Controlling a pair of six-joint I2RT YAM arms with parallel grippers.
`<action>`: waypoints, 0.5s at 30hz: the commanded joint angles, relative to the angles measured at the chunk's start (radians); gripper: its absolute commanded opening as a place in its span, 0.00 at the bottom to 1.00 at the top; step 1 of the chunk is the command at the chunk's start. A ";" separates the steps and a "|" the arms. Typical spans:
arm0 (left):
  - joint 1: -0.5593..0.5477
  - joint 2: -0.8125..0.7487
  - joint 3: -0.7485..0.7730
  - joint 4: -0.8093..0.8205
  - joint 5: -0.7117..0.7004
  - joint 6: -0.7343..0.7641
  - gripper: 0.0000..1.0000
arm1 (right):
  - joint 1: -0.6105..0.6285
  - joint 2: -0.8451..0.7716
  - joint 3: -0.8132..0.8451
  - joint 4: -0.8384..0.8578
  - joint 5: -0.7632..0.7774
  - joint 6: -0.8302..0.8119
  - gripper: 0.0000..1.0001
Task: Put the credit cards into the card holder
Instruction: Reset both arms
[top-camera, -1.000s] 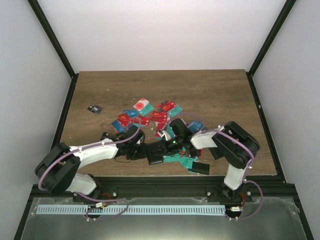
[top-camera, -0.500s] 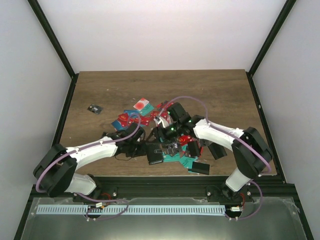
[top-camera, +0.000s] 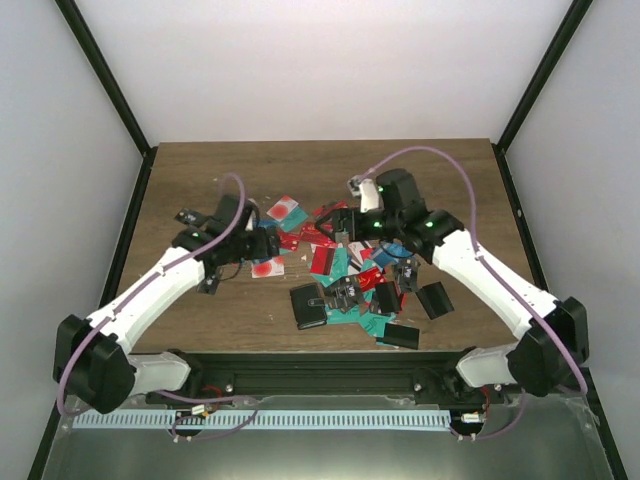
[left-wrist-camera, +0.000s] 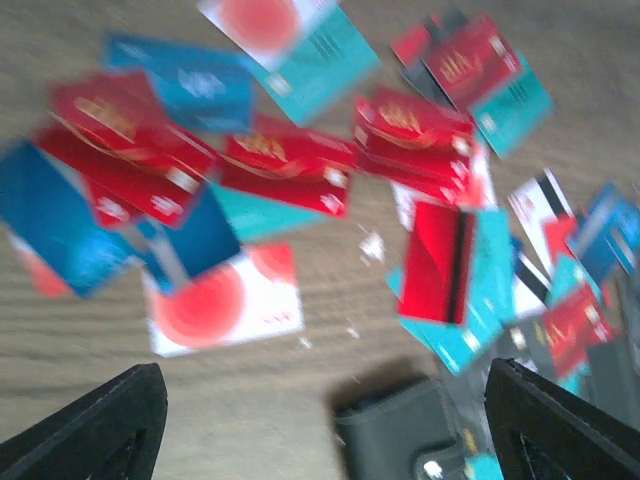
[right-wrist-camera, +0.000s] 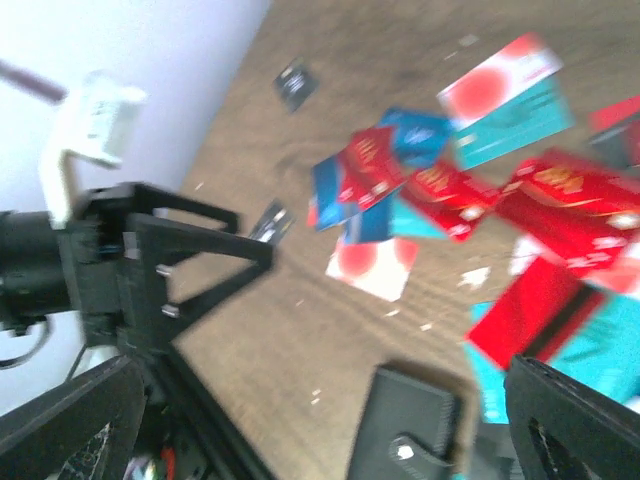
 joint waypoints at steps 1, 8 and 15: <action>0.125 -0.034 0.028 -0.027 -0.127 0.173 0.89 | -0.076 -0.067 0.017 -0.037 0.208 -0.028 1.00; 0.290 -0.090 -0.057 0.217 -0.251 0.325 0.89 | -0.140 -0.242 -0.134 0.089 0.539 -0.058 1.00; 0.303 -0.196 -0.343 0.668 -0.409 0.527 0.89 | -0.141 -0.406 -0.447 0.398 0.749 -0.159 1.00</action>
